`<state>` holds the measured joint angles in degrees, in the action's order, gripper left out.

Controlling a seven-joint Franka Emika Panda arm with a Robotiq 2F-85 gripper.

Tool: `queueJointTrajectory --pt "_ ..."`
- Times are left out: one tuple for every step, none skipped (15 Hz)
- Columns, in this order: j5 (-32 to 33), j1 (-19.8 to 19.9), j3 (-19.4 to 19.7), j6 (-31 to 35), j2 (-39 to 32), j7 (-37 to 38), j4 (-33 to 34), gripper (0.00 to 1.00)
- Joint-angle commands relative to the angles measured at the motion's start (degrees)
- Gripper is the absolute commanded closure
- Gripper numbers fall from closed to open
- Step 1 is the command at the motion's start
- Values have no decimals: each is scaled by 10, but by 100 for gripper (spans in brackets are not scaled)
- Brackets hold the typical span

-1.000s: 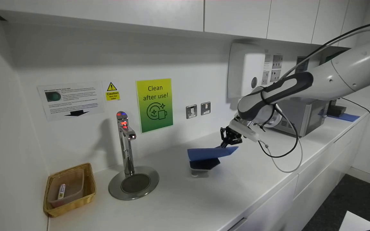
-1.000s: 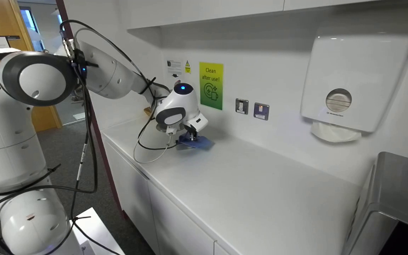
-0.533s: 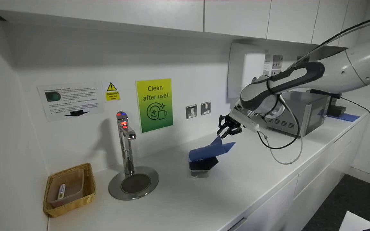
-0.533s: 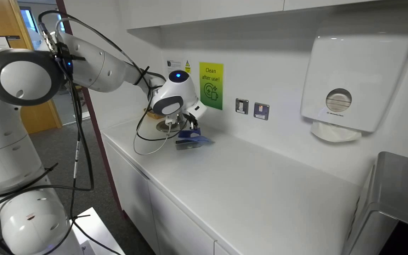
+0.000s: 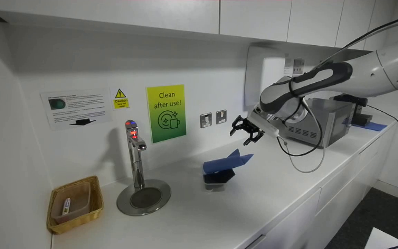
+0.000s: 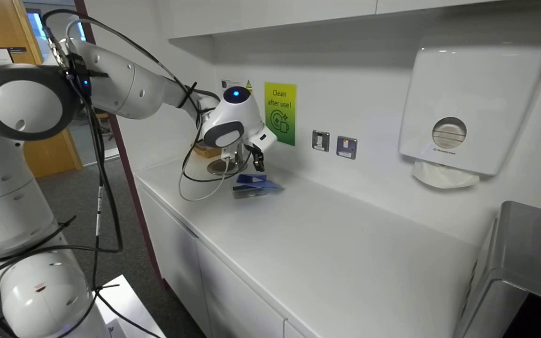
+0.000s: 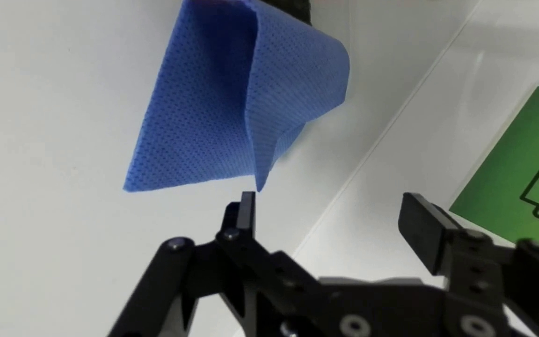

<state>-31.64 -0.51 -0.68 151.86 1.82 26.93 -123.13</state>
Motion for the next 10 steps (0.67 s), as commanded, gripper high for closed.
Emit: queueJointTrajectory --pt "20 13 12 3 42 31 -8 0" --pt "34 20 17 -1 50 47 -9 0" --pt "58 29 23 -19 58 69 -9 0" --pt "98 43 29 -47 65 107 -7 0" --pt "143 59 36 -95 70 145 0 0" --pt "174 72 44 -131 72 170 6 0" --pt "194 82 52 -176 73 182 15 0" --pt "205 92 62 -223 70 184 25 0" --pt "198 98 76 -272 65 163 35 0" --pt "193 105 88 -319 58 151 46 0"
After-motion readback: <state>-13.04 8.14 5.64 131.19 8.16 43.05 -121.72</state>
